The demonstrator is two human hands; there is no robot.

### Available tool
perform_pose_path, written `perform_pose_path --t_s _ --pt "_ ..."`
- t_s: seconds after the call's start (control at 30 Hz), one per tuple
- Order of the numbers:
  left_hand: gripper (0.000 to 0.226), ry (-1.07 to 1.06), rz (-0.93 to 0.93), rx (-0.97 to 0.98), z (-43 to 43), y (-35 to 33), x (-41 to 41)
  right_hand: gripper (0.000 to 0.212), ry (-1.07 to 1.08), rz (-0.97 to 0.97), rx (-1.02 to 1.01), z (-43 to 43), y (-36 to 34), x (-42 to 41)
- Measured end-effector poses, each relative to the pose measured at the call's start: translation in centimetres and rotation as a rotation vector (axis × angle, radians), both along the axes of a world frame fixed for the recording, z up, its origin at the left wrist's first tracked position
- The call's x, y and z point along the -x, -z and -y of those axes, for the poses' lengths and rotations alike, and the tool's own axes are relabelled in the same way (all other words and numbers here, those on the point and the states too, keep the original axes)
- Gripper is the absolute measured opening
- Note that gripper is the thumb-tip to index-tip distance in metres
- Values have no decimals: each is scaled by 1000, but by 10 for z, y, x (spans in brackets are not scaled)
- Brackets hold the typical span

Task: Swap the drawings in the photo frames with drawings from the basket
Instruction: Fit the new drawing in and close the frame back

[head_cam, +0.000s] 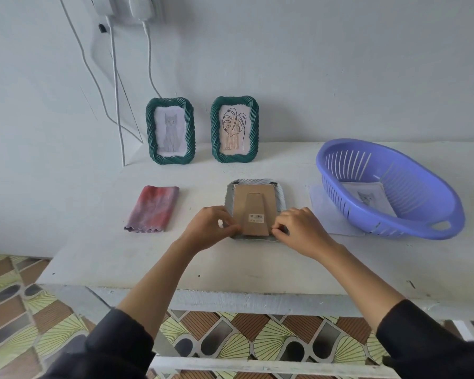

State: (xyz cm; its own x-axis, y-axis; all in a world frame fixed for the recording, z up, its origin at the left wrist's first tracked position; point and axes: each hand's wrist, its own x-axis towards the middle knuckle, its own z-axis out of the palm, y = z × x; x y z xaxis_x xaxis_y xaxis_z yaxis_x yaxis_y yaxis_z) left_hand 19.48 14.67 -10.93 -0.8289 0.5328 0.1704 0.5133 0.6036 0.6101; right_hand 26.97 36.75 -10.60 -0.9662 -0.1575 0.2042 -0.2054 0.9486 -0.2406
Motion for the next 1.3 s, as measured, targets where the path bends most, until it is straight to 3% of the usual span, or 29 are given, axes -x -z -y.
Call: perform_pose_path --t_s 0.17,0.37,0.5,0.6,1.03,1.3 --pt "17 -399 81 -413 -14 0 16 12 153 66 337 -9 -10 24" --pt "29 -367 89 -126 -39 -2 60 36 358 81 290 0 -15 78" --pt "42 -310 83 166 -55 3 76 38 449 150 139 6 -12 97" --pt "42 -267 21 284 -56 9 81 40 473 160 137 6 -5 98" --pt "34 -282 -41 56 -52 21 83 34 511 5 60 7 8 96" --pt "31 -304 -36 29 -52 22 82 33 536 -2 58 11 5 94"
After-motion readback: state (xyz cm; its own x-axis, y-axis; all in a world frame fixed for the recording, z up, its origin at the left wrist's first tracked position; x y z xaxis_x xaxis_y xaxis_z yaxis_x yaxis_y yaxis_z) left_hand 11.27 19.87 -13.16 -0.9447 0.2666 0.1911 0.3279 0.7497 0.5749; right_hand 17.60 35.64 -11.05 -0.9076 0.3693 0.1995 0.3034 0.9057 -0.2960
